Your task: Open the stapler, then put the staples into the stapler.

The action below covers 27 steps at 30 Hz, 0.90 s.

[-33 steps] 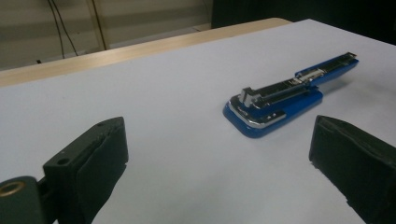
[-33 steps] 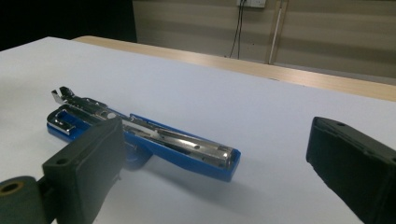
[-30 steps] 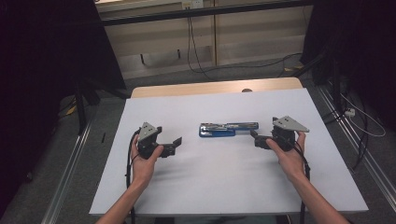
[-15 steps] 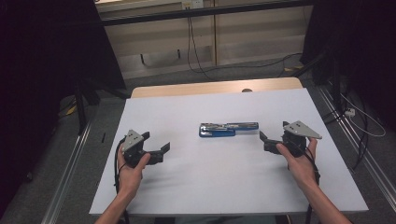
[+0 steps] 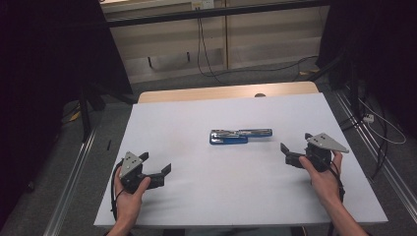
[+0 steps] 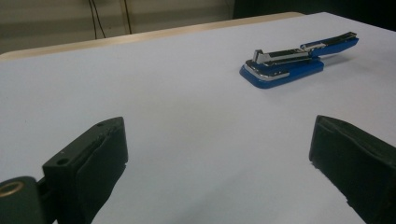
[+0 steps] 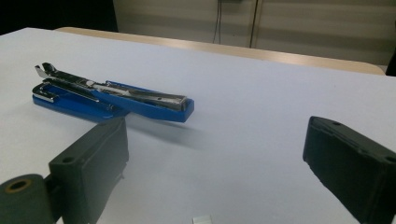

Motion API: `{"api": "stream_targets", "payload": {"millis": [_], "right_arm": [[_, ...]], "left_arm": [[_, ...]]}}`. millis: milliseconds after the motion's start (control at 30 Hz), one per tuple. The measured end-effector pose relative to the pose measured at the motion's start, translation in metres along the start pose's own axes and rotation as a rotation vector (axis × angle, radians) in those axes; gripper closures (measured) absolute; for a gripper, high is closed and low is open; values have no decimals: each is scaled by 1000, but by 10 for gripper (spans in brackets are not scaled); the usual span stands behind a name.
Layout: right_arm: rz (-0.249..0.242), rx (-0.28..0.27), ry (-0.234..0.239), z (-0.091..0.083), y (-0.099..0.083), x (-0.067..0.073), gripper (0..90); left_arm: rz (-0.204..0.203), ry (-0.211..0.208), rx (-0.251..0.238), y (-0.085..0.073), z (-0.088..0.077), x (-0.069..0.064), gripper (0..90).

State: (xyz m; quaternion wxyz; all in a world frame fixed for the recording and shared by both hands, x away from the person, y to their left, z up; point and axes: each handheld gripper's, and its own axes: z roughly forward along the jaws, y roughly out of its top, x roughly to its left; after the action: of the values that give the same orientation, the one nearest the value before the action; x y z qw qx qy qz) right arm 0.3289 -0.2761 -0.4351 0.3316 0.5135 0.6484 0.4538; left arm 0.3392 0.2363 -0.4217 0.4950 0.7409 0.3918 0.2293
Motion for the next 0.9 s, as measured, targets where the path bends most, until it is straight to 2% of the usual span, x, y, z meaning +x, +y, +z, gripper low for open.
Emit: {"api": "stream_targets", "payload": {"millis": [200, 233, 433, 500, 567, 600, 667, 800, 867, 900], "right_arm": [[11, 35, 21, 0, 2, -3, 65], [33, 60, 28, 0, 3, -3, 67], [39, 63, 41, 0, 6, -6, 58], [51, 78, 62, 2, 8, -9, 61], [37, 98, 84, 4, 10, -8, 58], [26, 112, 98, 5, 11, -7, 52], [15, 127, 104, 7, 13, -5, 50], [12, 145, 135, 12, 16, -4, 60], [5, 158, 141, 14, 18, -5, 60], [5, 158, 141, 14, 18, -5, 60]], "left_arm": [[3, -5, -11, 1, -2, -3, 46], [0, -5, -2, 0, -3, -3, 46], [-6, -3, 1, -4, -10, -2, 46], [-20, -13, -8, -5, -13, -3, 46], [-16, -9, -22, -6, -17, -3, 46], [-32, -14, -39, -6, -20, -3, 46], [-31, -8, -46, -7, -23, -4, 46], [-32, -9, -39, -8, -25, -5, 46], [-11, -3, -8, -11, -28, -9, 46], [-11, -3, -8, -11, -28, -9, 46]]}}
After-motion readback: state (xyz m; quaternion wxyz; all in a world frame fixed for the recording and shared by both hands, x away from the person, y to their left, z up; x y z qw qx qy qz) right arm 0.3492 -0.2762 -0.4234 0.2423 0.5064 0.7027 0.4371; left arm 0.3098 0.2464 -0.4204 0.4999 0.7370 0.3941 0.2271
